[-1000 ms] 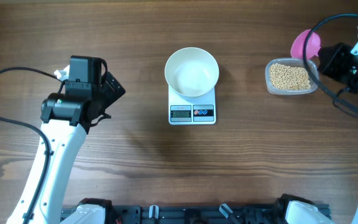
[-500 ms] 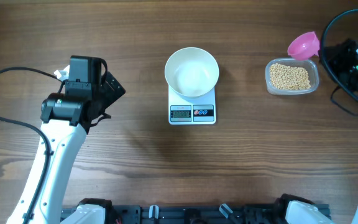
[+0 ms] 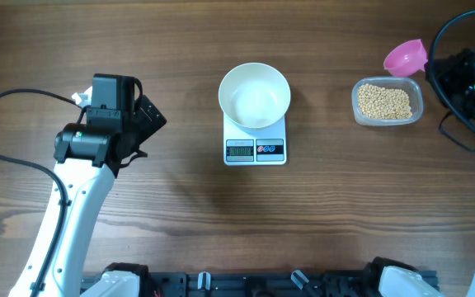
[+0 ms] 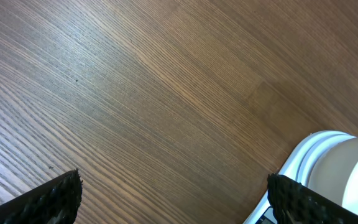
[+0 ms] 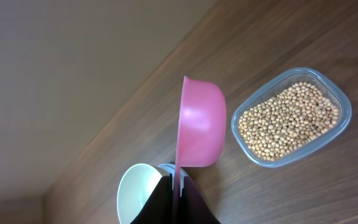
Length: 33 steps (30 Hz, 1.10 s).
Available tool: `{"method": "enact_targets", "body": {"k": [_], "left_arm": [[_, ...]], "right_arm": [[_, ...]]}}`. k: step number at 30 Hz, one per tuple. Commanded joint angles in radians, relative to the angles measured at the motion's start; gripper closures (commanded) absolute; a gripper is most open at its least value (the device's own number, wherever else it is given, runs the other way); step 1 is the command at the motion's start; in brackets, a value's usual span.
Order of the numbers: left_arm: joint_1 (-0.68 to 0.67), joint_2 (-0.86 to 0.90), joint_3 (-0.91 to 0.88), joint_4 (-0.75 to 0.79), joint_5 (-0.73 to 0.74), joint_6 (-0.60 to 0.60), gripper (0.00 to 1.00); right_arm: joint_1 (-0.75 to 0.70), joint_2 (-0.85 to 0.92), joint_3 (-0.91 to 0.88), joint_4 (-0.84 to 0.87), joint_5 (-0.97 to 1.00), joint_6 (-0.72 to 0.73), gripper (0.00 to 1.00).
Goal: Scoop item into bowl and weigh 150g on scale
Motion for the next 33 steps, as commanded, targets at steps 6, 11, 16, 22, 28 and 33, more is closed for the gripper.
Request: {"method": "enact_targets", "body": {"k": [6,11,16,22,28,33], "left_arm": [[0.006,0.004,0.001,-0.001,-0.017,0.005,0.00],[0.006,0.004,0.001,-0.001,-0.017,0.005,0.00],[0.006,0.004,0.001,-0.001,-0.017,0.005,0.00],[0.006,0.004,0.001,-0.001,-0.017,0.005,0.00],[0.006,0.004,0.001,-0.001,-0.017,0.005,0.00],[0.006,0.004,0.001,-0.001,-0.017,0.005,0.00]], "right_arm": [[0.003,-0.003,-0.001,0.006,0.021,0.011,0.96],[0.003,-0.003,-0.001,0.006,0.021,0.012,0.96],[0.003,-0.003,-0.001,0.006,0.020,0.027,0.96],[0.003,-0.003,-0.001,0.006,0.020,0.027,0.96],[0.003,-0.003,-0.001,0.006,0.021,0.026,0.96],[0.003,-0.003,-0.001,0.004,0.021,0.024,0.96]]}}
